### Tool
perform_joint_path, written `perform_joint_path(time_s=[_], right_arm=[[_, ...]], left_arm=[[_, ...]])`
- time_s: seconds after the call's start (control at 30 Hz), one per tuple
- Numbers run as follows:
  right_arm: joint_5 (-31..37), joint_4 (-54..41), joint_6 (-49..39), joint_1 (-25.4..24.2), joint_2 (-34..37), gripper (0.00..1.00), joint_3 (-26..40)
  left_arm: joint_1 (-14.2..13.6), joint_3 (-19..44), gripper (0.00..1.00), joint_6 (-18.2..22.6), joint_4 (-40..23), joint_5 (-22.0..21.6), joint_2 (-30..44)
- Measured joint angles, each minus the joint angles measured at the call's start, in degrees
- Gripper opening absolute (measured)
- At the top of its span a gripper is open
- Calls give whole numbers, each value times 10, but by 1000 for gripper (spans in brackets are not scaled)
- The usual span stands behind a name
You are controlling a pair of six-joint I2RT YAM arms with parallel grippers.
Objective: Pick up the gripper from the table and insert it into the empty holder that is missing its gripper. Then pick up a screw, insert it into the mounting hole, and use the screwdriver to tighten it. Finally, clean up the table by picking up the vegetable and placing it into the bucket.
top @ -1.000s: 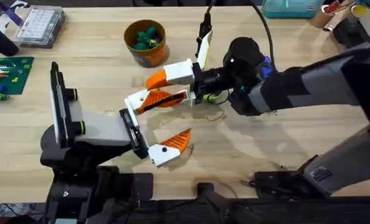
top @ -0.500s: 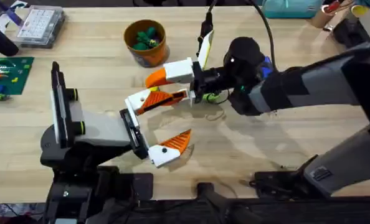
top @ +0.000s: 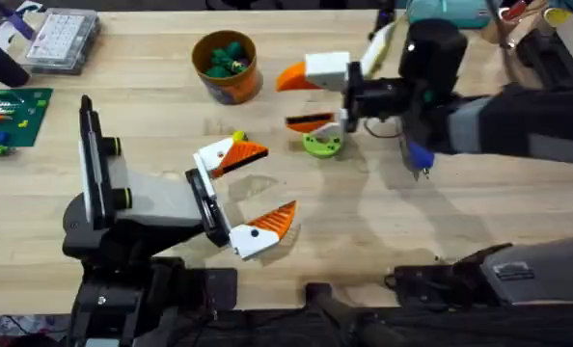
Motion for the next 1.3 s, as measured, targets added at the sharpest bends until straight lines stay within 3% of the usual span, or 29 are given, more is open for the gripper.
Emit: perform_joint_path(time_s=[0.17,0.27,0.37,0.57,0.8,1.1,1.3], right_arm=[[4,-222,-156,-72,-65,995,6],[21,-422,-276,-107,-113,995,37],[79,-654,-402,-130,-149,995,99],[266,-941,-587,-139,-197,995,252],[445,-1071,-677,-116,-240,995,355],[594,-1095,-704,9,-286,994,359],[646,-1071,-708,85,-275,996,358]], left_arm=[[0,0,986,0,0,1,0],[0,0,986,0,0,1,0],[0,0,986,0,0,1,0],[0,0,986,0,0,1,0],[0,0,986,0,0,1,0],[0,0,987,0,0,1,0],[0,0,986,0,0,1,0]])
